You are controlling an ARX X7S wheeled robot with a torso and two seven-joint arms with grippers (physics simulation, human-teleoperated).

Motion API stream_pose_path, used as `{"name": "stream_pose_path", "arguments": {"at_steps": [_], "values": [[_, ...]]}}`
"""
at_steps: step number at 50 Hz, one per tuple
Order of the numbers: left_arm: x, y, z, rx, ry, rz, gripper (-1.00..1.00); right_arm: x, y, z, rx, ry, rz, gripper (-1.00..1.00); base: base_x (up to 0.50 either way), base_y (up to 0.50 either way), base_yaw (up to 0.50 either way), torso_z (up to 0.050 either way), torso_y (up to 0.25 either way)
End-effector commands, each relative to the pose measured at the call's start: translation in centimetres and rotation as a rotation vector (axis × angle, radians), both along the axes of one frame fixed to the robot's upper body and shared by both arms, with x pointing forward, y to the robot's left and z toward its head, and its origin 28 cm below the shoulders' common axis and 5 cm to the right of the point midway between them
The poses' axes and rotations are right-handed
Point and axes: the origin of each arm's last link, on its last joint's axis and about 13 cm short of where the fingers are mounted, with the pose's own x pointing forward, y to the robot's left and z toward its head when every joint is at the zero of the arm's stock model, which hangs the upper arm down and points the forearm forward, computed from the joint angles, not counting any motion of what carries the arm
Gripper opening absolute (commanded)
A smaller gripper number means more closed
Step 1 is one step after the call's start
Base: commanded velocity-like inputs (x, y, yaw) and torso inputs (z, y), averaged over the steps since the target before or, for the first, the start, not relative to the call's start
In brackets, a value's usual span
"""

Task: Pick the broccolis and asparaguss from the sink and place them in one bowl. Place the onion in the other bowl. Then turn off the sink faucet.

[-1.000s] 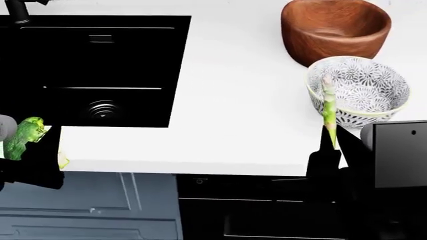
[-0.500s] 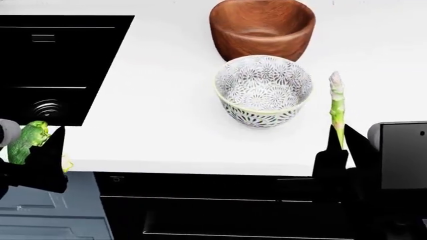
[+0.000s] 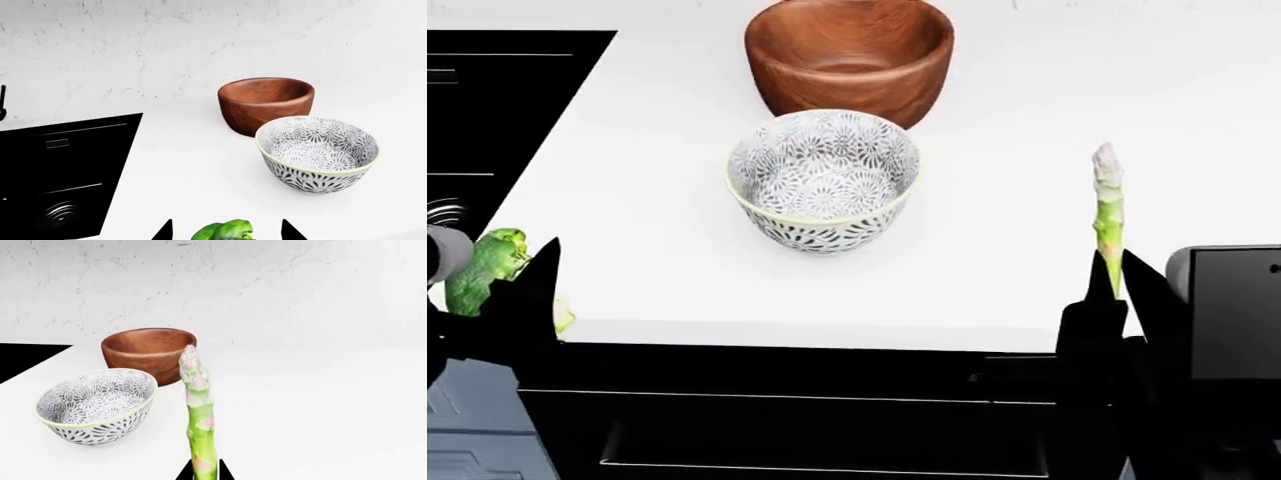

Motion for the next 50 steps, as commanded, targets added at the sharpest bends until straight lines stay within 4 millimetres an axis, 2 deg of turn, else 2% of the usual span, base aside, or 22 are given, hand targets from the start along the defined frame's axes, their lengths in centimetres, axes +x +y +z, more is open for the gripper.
{"name": "stream_pose_path", "arguments": {"at_steps": [1, 12, 50], "values": [[0.41, 0.34, 0.66, 0.004, -0.025, 0.017, -1.00, 0.09, 0.15, 0.14, -0.007, -0.006, 0.000, -1.00, 0.00, 0.00, 0.00, 0.000, 0.000], [0.42, 0.58, 0.83, 0.005, -0.029, 0.020, -1.00, 0.10, 0.18, 0.24, -0.031, -0.014, 0.003, -1.00, 0.19, 0.00, 0.00, 0.000, 0.000], [0.24, 0.49, 1.23, -0.003, -0.040, 0.027, -1.00, -0.08, -0.06, 0.36, -0.045, -0.007, -0.002, -1.00, 0.49, 0.00, 0.00, 0.000, 0.001]]}}
